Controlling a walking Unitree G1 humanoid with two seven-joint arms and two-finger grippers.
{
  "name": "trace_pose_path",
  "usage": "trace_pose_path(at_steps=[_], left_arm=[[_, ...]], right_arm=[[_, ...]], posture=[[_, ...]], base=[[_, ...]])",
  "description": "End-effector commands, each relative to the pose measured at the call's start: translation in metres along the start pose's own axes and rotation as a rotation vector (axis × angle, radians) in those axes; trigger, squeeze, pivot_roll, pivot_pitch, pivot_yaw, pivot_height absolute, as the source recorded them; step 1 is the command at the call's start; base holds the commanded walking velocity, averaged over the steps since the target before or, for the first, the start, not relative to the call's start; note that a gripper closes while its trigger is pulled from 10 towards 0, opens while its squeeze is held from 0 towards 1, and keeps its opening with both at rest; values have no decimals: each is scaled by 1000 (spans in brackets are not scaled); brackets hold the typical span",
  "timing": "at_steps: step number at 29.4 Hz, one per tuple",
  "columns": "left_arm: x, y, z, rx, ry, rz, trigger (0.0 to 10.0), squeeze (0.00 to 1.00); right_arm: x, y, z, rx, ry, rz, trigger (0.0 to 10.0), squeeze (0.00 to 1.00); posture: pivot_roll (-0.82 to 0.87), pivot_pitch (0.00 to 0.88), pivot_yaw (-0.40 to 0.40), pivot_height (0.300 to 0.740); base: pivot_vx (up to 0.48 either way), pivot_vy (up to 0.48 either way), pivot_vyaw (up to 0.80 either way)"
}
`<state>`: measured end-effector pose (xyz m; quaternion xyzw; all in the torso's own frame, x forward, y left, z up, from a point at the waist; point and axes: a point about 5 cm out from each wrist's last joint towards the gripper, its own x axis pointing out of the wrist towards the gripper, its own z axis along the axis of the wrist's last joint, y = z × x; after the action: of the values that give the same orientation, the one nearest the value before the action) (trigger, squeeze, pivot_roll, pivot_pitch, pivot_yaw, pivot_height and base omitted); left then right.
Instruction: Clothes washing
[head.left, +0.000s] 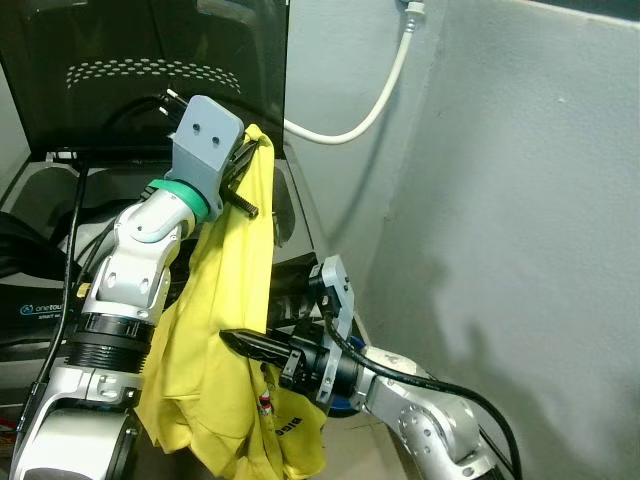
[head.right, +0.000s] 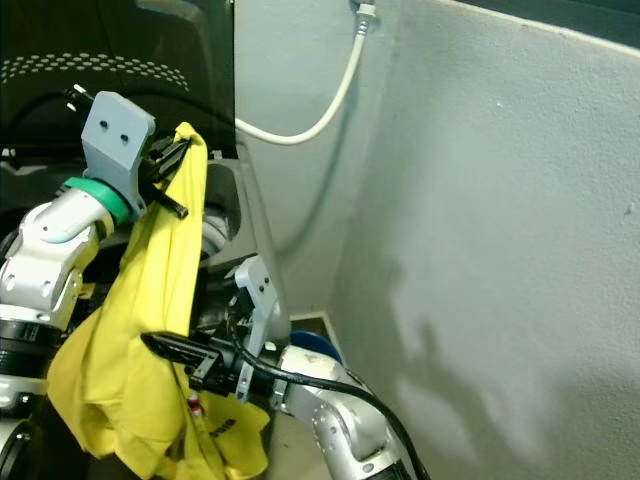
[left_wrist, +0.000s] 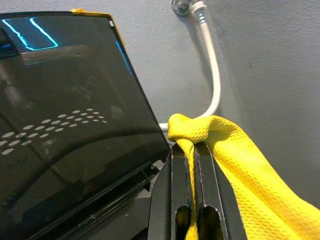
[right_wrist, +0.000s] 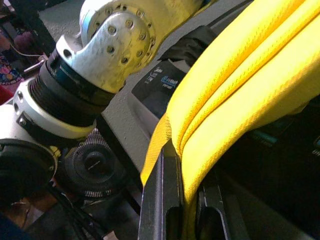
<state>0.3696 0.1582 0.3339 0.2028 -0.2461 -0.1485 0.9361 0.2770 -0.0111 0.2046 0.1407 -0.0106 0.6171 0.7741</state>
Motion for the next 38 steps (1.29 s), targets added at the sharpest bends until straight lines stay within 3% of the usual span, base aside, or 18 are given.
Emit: trace_pose_path(at_steps=[1,11,14,17,23,24,25,27,29,30,31,32,33,36,37,38], left_arm=[[0,0,2,16,-7,2,10000,0],[-3,3,-2,48,12,3,10000,0],[-7,0,-8,77,39,-12,10000,0],[-15,-1,-15,51,63,-11,10000,0],[-20,-1,-20,45,79,0,10000,0],[-27,0,-28,69,117,16,10000,0],[-27,0,-28,69,117,16,10000,0],[-37,2,-38,119,173,44,10000,0],[-37,2,-38,119,173,44,10000,0],[-42,3,-42,121,191,58,10000,0],[-46,5,-43,111,198,76,10000,180],[-46,5,-43,111,198,76,10000,180],[-51,10,-44,71,201,121,10000,1000],[-56,16,-44,33,200,172,10000,1000],[-69,34,-45,-35,209,328,10000,1000],[-69,34,-45,-35,209,328,10000,1000]], right_arm=[[-1,0,5,2,-15,16,0,0],[0,-1,27,11,-99,7,0,0],[2,-1,55,-22,-177,6,0,0],[5,-4,84,-67,-262,-7,0,0],[5,-6,96,-87,-299,-26,0,0],[5,-9,113,-101,-368,-70,0,0],[5,-9,113,-101,-368,-70,0,0],[6,-12,134,-120,-450,-127,0,0],[6,-12,134,-120,-450,-127,0,0],[7,-10,145,-128,-490,-143,0,0],[9,-7,154,-137,-515,-146,0,0],[9,-7,154,-137,-515,-146,0,0],[12,-3,161,-160,-529,-144,0,0],[15,0,164,-173,-533,-134,0,0],[19,2,158,-182,-511,-125,0,0],[19,2,158,-182,-511,-125,0,0]], posture=[[5,44,-100,740],[-3,52,-93,740],[2,52,-89,740],[6,44,-80,740],[10,38,-77,740],[14,34,-79,740],[14,34,-79,740],[16,32,-83,740],[16,32,-83,740],[14,30,-87,740],[14,32,-89,740],[14,32,-89,740],[13,33,-90,740],[15,37,-87,740],[21,37,-84,740],[21,37,-84,740]], base=[[0,0,0],[0,0,0],[0,0,0],[0,0,0],[0,0,0],[0,0,0],[0,0,0],[0,0,0],[0,0,0],[0,0,0],[0,0,0],[0,0,0],[0,0,0],[0,0,0],[0,0,0],[0,0,0]])
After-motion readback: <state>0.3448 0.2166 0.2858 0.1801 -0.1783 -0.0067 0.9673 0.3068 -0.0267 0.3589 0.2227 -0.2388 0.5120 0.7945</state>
